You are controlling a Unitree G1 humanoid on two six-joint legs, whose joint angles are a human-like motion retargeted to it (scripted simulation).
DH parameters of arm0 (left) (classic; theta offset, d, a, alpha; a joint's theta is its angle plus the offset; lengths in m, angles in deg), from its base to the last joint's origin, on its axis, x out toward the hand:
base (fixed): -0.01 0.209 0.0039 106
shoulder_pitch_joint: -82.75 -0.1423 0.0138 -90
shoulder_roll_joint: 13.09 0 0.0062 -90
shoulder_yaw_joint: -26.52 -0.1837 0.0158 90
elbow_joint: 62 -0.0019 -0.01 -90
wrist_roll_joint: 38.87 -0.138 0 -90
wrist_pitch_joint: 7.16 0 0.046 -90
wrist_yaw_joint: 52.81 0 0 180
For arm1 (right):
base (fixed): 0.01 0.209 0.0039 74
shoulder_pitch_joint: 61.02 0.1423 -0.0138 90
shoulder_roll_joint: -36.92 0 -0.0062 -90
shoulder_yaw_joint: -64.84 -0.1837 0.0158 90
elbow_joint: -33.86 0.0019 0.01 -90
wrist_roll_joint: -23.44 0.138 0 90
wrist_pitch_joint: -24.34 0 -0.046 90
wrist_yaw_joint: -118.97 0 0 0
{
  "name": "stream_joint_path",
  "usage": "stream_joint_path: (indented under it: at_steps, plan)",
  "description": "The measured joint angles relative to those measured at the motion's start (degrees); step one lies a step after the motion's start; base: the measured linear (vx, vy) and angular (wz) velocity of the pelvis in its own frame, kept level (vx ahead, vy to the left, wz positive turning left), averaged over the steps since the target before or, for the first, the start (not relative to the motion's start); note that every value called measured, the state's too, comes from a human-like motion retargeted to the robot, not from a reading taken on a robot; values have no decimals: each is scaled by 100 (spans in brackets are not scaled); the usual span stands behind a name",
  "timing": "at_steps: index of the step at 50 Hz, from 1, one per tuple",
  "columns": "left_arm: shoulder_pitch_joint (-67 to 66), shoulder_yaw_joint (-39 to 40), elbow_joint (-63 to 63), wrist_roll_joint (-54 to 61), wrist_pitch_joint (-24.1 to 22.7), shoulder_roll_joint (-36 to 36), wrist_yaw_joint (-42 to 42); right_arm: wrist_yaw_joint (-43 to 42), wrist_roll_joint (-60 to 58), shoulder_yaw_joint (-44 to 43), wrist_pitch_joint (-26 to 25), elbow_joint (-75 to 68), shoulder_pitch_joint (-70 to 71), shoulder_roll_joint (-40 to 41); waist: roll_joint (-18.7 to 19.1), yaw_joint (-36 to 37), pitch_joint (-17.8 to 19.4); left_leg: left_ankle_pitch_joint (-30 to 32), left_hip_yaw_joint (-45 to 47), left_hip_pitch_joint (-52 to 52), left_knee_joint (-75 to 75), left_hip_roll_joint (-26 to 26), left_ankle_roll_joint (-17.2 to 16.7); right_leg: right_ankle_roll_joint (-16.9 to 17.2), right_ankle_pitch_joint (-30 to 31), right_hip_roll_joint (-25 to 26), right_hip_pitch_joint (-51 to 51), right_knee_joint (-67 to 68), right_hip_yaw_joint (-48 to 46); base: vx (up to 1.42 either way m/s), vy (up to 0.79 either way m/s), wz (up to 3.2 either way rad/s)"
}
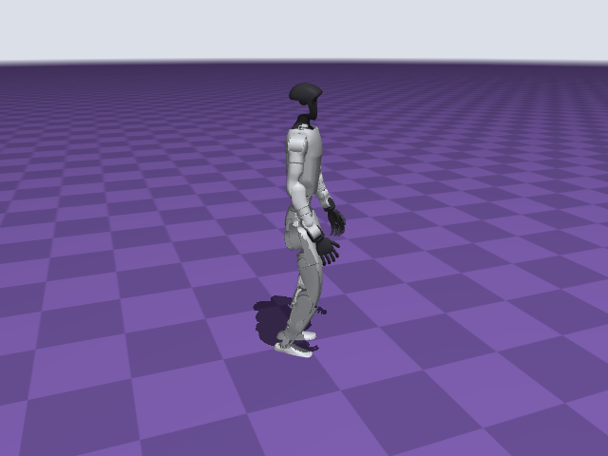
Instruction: Dance
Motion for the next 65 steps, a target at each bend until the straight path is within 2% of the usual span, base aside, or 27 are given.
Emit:
stream_joint_path:
  at_steps: [13, 33, 65]
  plan:
    - [-39, 328, -451, 147, 6, -76, -143, 23, -140, 115, -47, 317, -1, -67, 27, -38, 69, -164, -64, -113, 402, 177, 6, -61, 90, 185, 183, -228, -44, 0, 0, 0]
    - [-24, 214, 190, 476, -108, 29, -157, 226, -276, 511, -105, 606, 3, -186, 209, -26, 84, -433, -107, -494, 1065, 465, -15, -196, 163, 452, 163, -383, -49, 0, 0, 0]
    - [-246, 281, 601, 557, -121, 105, 77, 626, -515, 475, -142, 1057, -111, -297, 290, 38, 332, -734, -196, -673, 1942, 637, 147, -342, -102, 591, 107, 143, 114, 0, 0, 0]
